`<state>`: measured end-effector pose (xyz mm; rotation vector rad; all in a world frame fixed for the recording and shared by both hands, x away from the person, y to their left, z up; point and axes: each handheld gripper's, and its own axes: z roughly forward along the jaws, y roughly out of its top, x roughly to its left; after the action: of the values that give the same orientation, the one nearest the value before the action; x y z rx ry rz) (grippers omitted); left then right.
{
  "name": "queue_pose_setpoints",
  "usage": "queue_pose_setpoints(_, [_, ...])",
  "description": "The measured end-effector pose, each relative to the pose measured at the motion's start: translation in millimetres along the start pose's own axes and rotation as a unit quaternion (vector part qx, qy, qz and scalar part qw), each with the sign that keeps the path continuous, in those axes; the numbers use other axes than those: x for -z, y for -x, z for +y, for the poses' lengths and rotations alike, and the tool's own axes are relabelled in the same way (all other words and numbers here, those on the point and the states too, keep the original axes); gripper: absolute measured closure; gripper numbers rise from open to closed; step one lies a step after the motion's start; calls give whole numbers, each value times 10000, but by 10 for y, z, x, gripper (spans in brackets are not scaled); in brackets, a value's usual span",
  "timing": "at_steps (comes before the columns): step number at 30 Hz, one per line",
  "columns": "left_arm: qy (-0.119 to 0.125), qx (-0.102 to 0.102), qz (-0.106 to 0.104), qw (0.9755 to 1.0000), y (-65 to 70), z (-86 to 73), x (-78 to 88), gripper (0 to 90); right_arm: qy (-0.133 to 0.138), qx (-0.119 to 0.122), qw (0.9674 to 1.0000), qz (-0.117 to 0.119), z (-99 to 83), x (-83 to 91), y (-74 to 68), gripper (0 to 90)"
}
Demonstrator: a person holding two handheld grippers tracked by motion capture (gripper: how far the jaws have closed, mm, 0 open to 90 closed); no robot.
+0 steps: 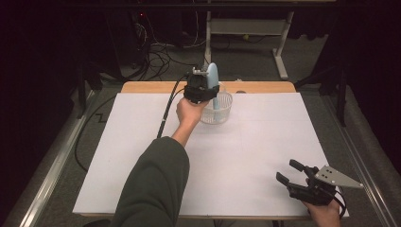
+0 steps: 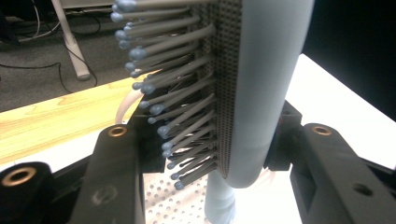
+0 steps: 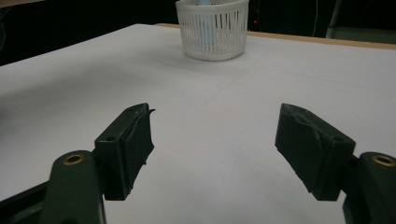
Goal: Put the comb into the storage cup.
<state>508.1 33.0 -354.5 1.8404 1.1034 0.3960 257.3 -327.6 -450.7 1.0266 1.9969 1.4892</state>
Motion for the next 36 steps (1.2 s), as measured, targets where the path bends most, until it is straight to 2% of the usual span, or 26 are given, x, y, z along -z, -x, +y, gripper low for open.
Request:
queue_pose_setpoints(28, [53, -110, -33, 9999, 74, -70, -122, 508, -1, -3, 10000, 5, 0, 5, -2, 277])
queue_pose_setpoints(36, [50, -68, -66, 9999, 63, -106, -153, 508, 4, 4, 10000, 28, 0, -4, -1, 276])
